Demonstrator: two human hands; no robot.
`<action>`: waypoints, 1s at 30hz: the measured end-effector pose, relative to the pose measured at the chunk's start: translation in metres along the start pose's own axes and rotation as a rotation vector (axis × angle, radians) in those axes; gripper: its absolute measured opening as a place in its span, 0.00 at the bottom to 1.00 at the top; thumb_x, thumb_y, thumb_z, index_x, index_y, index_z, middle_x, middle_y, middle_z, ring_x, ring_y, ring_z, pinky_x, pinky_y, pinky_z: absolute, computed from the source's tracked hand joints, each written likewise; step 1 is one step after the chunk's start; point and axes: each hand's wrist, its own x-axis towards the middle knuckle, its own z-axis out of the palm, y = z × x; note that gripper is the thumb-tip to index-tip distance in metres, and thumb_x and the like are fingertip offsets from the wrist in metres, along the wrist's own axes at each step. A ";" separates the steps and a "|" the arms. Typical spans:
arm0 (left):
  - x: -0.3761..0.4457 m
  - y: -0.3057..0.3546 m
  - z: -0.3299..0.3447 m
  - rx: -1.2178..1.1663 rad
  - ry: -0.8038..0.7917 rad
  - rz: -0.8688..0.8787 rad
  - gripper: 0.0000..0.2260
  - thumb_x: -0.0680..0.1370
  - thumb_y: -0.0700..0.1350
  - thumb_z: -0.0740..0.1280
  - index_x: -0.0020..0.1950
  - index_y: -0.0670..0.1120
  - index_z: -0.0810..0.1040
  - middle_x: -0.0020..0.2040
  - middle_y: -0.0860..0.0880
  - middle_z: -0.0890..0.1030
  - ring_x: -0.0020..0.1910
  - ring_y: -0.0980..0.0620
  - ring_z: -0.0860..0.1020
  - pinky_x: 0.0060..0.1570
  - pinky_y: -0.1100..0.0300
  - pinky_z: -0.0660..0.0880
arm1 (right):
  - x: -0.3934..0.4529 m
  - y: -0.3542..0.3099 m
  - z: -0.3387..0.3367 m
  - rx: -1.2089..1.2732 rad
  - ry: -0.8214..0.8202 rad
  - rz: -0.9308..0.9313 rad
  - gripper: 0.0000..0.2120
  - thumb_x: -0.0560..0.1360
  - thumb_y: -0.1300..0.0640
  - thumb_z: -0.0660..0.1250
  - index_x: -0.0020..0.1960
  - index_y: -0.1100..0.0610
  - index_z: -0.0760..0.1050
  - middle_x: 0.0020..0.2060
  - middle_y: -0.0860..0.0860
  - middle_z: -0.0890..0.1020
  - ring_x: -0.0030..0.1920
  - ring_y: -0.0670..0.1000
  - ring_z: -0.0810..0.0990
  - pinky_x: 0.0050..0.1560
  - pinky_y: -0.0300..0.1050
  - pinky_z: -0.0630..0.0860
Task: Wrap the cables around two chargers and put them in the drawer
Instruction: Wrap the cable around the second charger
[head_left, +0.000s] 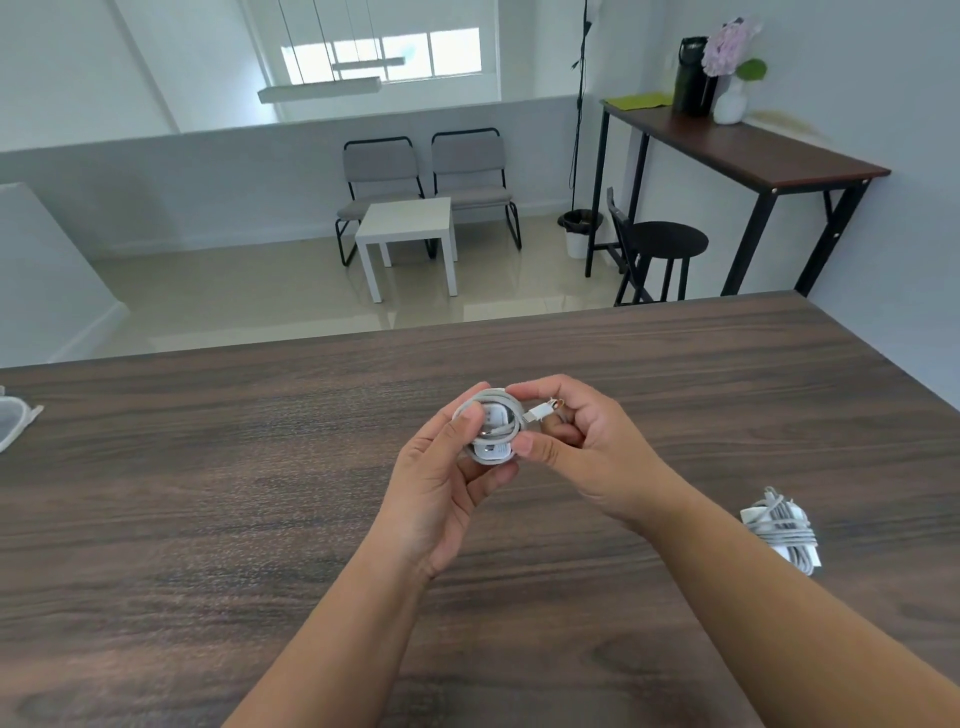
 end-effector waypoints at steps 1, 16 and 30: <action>-0.001 0.001 -0.001 -0.011 -0.016 -0.011 0.15 0.70 0.49 0.73 0.55 0.48 0.84 0.50 0.45 0.84 0.42 0.51 0.84 0.40 0.60 0.82 | -0.001 0.001 -0.001 0.001 -0.016 -0.010 0.17 0.71 0.53 0.74 0.59 0.48 0.77 0.37 0.73 0.75 0.40 0.72 0.73 0.48 0.61 0.78; 0.000 -0.001 -0.011 -0.045 -0.122 -0.097 0.39 0.57 0.55 0.84 0.65 0.47 0.79 0.55 0.44 0.83 0.45 0.49 0.85 0.38 0.59 0.83 | -0.009 -0.002 -0.006 0.078 -0.042 -0.044 0.15 0.75 0.65 0.67 0.61 0.59 0.76 0.52 0.57 0.85 0.51 0.53 0.84 0.53 0.40 0.78; -0.008 0.003 0.001 0.326 -0.022 0.103 0.23 0.68 0.55 0.78 0.62 0.54 0.80 0.55 0.52 0.85 0.52 0.52 0.83 0.45 0.61 0.80 | -0.006 0.011 -0.005 0.273 0.003 -0.022 0.15 0.75 0.63 0.65 0.62 0.57 0.77 0.50 0.56 0.84 0.55 0.55 0.81 0.61 0.52 0.76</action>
